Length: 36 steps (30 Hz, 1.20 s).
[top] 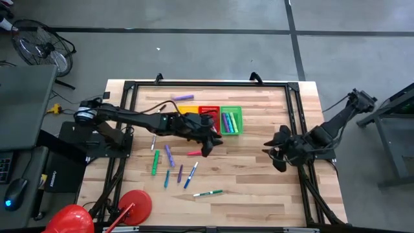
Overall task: Pick & Place Markers
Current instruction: Put the green marker into the red bin
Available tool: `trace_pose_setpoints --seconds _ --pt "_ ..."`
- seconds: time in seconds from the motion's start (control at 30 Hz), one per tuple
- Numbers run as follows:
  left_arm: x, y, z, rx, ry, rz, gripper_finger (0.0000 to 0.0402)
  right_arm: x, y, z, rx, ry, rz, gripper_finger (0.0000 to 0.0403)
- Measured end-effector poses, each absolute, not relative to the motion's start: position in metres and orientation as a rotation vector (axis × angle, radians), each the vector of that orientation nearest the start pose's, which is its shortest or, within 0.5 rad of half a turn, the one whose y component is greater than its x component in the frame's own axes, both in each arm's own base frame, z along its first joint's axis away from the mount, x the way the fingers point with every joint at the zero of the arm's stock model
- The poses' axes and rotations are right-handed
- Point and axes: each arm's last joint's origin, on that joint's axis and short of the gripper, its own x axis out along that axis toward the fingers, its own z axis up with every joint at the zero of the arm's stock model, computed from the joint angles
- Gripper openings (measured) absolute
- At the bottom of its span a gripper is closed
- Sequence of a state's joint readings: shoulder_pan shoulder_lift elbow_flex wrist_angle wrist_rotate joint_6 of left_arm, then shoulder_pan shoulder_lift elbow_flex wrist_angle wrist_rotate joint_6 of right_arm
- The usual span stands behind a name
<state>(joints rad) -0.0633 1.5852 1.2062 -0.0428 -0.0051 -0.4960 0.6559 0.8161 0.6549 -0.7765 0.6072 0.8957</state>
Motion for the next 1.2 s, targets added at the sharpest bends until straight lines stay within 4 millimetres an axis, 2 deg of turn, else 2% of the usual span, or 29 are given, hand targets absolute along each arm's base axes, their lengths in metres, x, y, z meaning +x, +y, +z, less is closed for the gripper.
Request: trace_pose_setpoints --seconds 0.2,0.27,0.4,0.5,0.6,0.67,1.07,1.2 --pt "0.379 -0.026 0.294 -0.444 0.449 0.045 0.0147 0.116 0.079 0.242 0.274 0.661 -0.275 0.0124" --pt "0.378 -0.025 0.288 -0.428 0.526 0.064 0.0147 0.112 0.078 0.242 0.269 0.644 -0.285 0.0124" --pt "0.382 -0.028 0.293 -0.398 0.537 0.052 0.0147 0.099 0.075 0.243 0.233 0.614 -0.32 0.0124" --pt "0.381 -0.034 0.287 -0.359 0.603 0.038 0.0147 0.091 0.073 0.243 0.219 0.6 -0.33 0.0124" --pt "0.382 -0.041 0.297 -0.34 0.554 0.004 0.0148 0.087 0.072 0.243 0.214 0.602 -0.32 0.0124" --pt "0.38 -0.047 0.297 -0.339 0.562 -0.009 0.0148 0.086 0.072 0.242 0.211 0.603 -0.316 0.0124" --pt "0.366 -0.075 0.281 -0.276 0.749 -0.025 0.0149 0.086 0.072 0.243 0.197 0.591 -0.323 0.0124" --pt "0.371 -0.079 0.264 -0.284 0.807 -0.021 0.0177 0.086 0.072 0.243 0.197 0.592 -0.323 0.0124"
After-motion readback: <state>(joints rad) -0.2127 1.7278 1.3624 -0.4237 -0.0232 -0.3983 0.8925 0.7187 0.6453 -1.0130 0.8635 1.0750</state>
